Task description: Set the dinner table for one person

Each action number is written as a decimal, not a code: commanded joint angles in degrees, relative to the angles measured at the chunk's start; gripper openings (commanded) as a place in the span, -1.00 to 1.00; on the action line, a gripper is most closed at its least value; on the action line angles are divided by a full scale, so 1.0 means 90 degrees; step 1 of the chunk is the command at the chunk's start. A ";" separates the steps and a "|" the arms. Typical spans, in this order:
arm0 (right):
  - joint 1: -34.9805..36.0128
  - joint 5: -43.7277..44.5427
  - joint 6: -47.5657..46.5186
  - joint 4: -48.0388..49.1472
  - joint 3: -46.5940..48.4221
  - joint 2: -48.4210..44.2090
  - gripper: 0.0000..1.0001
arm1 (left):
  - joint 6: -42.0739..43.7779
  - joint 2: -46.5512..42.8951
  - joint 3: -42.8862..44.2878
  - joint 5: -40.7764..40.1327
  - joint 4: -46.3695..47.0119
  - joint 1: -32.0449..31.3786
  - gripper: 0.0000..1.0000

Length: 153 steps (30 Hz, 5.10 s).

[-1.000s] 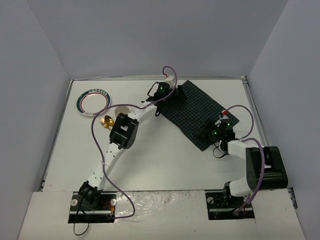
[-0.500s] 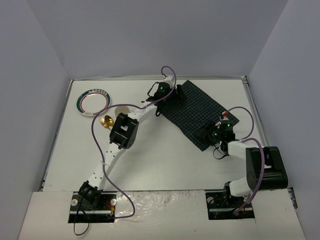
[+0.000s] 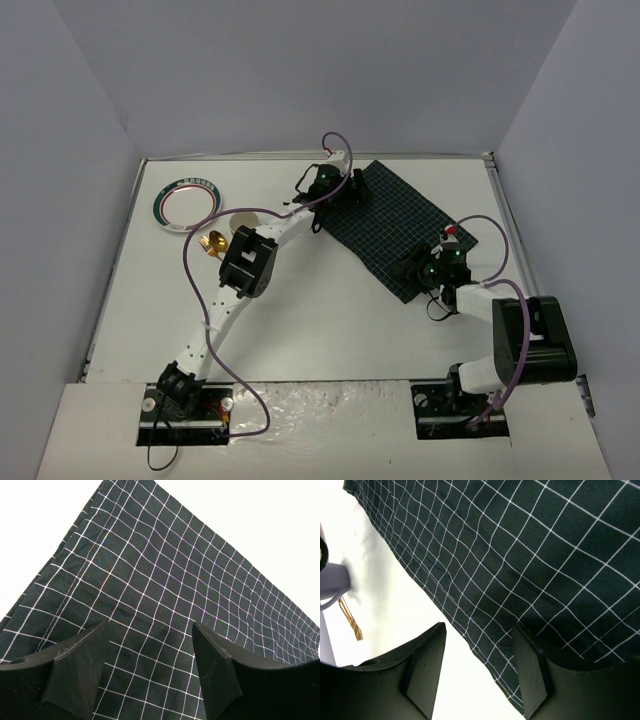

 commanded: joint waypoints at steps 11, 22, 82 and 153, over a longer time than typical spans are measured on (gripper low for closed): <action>0.0037 0.0170 -0.0036 -0.0602 -0.0314 -0.0208 0.08 | -0.0116 -0.0156 0.0143 -0.0057 0.0216 0.0070 0.25; 0.0054 0.0252 -0.0434 -0.1153 0.0469 -0.0988 0.35 | 0.0044 -0.0708 -0.0180 0.0003 0.0486 0.0043 0.40; 0.0654 0.1659 -0.2381 -0.2915 0.1733 -0.4677 1.00 | -0.2366 -0.6230 -0.8581 0.0250 0.1031 0.6203 0.48; 0.0658 0.2078 -0.1948 -0.4632 0.2857 -0.6193 1.00 | -0.3601 -0.5040 -0.4516 -0.0178 0.1707 -0.0106 -1.00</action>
